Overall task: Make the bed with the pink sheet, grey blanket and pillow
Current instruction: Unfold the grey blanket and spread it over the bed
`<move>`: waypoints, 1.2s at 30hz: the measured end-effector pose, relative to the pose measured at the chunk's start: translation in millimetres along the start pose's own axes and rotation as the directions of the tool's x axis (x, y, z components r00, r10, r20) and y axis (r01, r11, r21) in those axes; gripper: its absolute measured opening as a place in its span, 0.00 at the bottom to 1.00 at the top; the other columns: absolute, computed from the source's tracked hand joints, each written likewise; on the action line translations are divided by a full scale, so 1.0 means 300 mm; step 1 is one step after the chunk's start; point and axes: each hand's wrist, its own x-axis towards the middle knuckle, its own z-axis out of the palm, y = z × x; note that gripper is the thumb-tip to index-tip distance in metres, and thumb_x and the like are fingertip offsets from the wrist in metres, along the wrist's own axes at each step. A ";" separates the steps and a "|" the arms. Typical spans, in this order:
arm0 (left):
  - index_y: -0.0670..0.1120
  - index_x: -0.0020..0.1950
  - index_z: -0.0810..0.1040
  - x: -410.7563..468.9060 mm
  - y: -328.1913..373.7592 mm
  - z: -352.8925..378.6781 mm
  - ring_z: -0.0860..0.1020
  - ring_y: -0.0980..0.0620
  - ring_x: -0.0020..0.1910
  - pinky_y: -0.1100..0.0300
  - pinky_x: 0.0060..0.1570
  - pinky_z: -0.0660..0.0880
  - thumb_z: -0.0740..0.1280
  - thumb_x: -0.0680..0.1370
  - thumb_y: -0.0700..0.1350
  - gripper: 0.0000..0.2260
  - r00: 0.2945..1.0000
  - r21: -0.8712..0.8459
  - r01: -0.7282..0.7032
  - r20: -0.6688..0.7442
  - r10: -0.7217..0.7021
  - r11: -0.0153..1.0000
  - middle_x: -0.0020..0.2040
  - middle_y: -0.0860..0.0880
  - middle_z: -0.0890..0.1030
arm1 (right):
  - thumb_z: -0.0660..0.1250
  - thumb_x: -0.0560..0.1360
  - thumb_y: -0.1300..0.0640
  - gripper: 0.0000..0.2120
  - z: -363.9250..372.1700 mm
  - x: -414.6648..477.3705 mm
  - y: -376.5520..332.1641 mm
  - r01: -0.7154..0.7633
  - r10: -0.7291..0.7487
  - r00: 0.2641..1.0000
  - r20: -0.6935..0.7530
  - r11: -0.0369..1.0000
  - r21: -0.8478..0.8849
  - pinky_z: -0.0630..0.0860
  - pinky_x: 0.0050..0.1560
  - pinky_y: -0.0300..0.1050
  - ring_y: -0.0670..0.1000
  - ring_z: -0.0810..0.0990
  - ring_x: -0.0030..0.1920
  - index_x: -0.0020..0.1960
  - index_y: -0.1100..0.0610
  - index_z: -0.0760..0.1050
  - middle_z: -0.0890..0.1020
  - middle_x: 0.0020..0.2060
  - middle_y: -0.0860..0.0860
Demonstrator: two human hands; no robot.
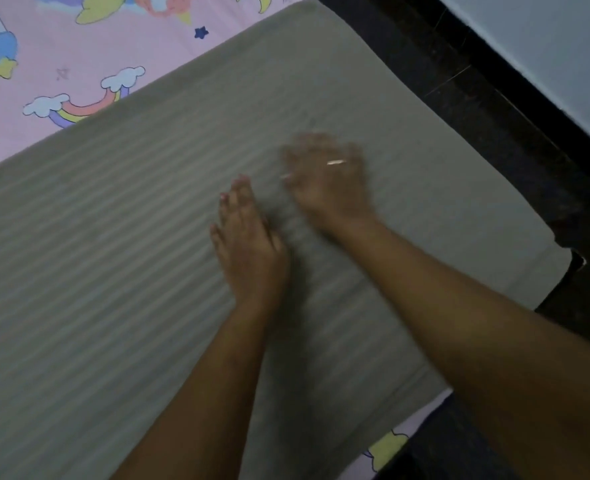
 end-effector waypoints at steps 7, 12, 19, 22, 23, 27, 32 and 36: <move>0.48 0.77 0.53 -0.002 0.008 0.068 0.49 0.46 0.77 0.45 0.72 0.45 0.53 0.81 0.47 0.24 0.992 0.251 0.082 0.076 -0.104 0.964 0.78 0.48 0.55 | 0.48 0.80 0.40 0.25 0.079 0.063 -0.011 0.098 -0.095 0.988 0.122 0.995 -0.018 0.42 0.72 0.61 0.48 0.51 0.77 0.77 0.41 0.51 0.54 0.77 0.43; 0.49 0.77 0.54 -0.059 0.126 0.141 0.50 0.42 0.76 0.43 0.72 0.48 0.44 0.78 0.56 0.28 0.981 0.312 0.017 0.178 -0.075 0.950 0.78 0.45 0.55 | 0.49 0.79 0.38 0.26 0.009 -0.073 0.399 -0.335 0.334 0.942 -0.028 0.942 -0.022 0.51 0.71 0.60 0.55 0.56 0.75 0.76 0.42 0.55 0.59 0.76 0.47; 0.46 0.76 0.60 -0.017 0.193 0.073 0.58 0.46 0.75 0.54 0.72 0.53 0.53 0.76 0.56 0.30 0.800 -0.155 -0.266 0.515 0.307 0.952 0.76 0.45 0.61 | 0.41 0.78 0.35 0.34 -0.137 -0.320 0.696 -0.898 0.835 0.431 0.343 0.434 0.072 0.57 0.69 0.61 0.62 0.64 0.70 0.73 0.56 0.63 0.67 0.70 0.60; 0.41 0.72 0.65 0.059 0.085 -0.040 0.62 0.44 0.73 0.58 0.72 0.54 0.57 0.77 0.50 0.25 0.907 -0.206 -0.221 0.316 0.279 0.953 0.73 0.41 0.66 | 0.47 0.81 0.43 0.27 -0.137 -0.331 0.670 -0.776 0.774 0.630 0.053 0.630 0.018 0.49 0.73 0.61 0.59 0.59 0.73 0.74 0.57 0.63 0.64 0.72 0.58; 0.41 0.73 0.65 0.075 0.022 -0.078 0.61 0.43 0.74 0.56 0.72 0.53 0.58 0.78 0.49 0.25 0.937 -0.137 -0.210 0.254 0.239 0.968 0.73 0.41 0.65 | 0.49 0.81 0.45 0.25 -0.126 -0.308 0.621 -0.671 0.672 0.739 -0.047 0.741 0.027 0.47 0.73 0.61 0.58 0.58 0.74 0.74 0.55 0.62 0.63 0.73 0.57; 0.45 0.76 0.58 0.051 -0.247 -0.207 0.54 0.42 0.76 0.46 0.72 0.52 0.57 0.81 0.48 0.24 0.983 0.216 -0.076 0.180 0.037 0.973 0.76 0.43 0.59 | 0.48 0.81 0.43 0.25 -0.056 -0.154 0.301 -0.302 0.302 0.952 -0.049 0.953 0.010 0.45 0.73 0.57 0.57 0.53 0.76 0.77 0.48 0.55 0.57 0.76 0.53; 0.52 0.77 0.56 -0.140 -0.479 -0.318 0.54 0.45 0.76 0.44 0.71 0.52 0.50 0.82 0.55 0.23 0.975 0.386 -0.066 0.222 -0.023 0.920 0.77 0.46 0.57 | 0.48 0.80 0.40 0.28 0.079 -0.145 -0.174 0.176 -0.176 0.969 0.171 0.984 0.017 0.45 0.74 0.56 0.53 0.50 0.77 0.78 0.46 0.50 0.53 0.77 0.50; 0.52 0.76 0.58 -0.308 -0.618 -0.441 0.55 0.46 0.76 0.45 0.72 0.52 0.48 0.80 0.52 0.23 0.978 0.381 0.043 0.174 -0.118 0.924 0.77 0.47 0.58 | 0.50 0.77 0.39 0.30 0.135 -0.347 -0.524 0.430 -0.437 0.871 0.224 0.899 0.083 0.54 0.72 0.58 0.55 0.60 0.75 0.76 0.50 0.60 0.62 0.75 0.52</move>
